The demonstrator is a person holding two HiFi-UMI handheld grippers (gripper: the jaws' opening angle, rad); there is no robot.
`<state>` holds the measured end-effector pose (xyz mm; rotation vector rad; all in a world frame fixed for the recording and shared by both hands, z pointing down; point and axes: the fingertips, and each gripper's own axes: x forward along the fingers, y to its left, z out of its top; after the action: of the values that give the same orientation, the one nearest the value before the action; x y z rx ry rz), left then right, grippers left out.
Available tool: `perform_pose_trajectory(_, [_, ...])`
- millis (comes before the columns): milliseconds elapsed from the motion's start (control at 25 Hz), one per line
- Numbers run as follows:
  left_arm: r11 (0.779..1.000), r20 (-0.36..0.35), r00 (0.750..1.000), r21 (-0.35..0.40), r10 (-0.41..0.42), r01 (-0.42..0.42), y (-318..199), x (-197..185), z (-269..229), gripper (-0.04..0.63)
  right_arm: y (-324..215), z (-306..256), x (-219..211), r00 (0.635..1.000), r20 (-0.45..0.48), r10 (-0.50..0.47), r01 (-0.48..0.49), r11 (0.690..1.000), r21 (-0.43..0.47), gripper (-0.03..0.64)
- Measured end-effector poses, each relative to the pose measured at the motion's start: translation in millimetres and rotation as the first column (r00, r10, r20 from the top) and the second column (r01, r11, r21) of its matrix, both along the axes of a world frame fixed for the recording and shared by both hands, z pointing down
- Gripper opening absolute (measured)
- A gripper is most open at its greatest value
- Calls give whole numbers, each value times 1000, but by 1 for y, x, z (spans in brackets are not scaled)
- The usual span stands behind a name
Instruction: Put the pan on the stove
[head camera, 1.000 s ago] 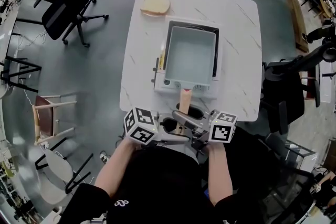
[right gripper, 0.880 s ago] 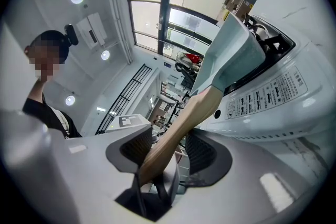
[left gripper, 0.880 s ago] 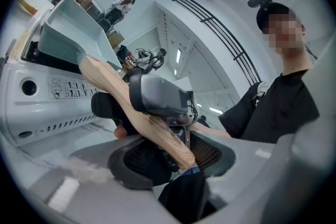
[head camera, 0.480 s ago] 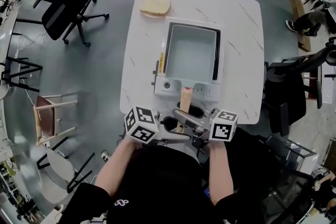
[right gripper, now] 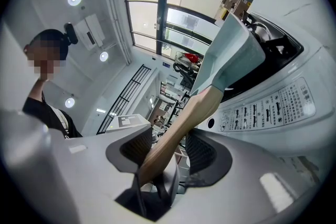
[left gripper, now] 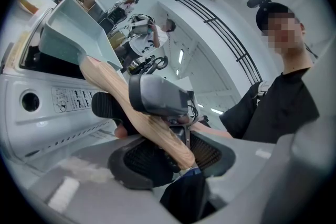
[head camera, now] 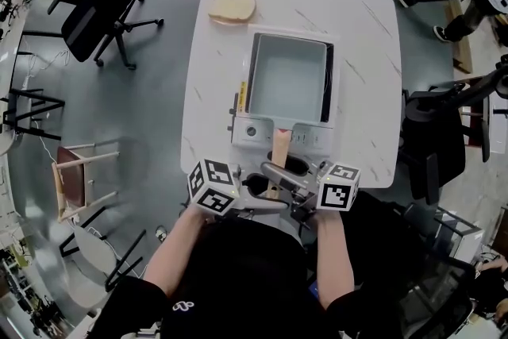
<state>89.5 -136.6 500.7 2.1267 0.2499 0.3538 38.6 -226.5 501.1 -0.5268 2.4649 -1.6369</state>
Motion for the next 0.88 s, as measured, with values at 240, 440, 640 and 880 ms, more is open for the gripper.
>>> perform_pose_trajectory(240, [1000,8,1000,4,7,-7,-4,0,4,219,-4,4,0,1000,1,2,-2,1000,1,204])
perform_pose_trajectory(440, [1000,19,1000,11,15,-15,-5,2,8,219,-6,6,2,1000,4,5,-5,1000,6,202])
perform_pose_trajectory(640, [1000,37,999,19,23,-24,-5,2,14,218,-6,10,2,1000,3,9,-9,1000,8,199])
perform_pose_trajectory(880, [1000,53,999,16,11,-12,-11,2,21,202,-13,16,4,1000,2,21,-21,1000,11,195])
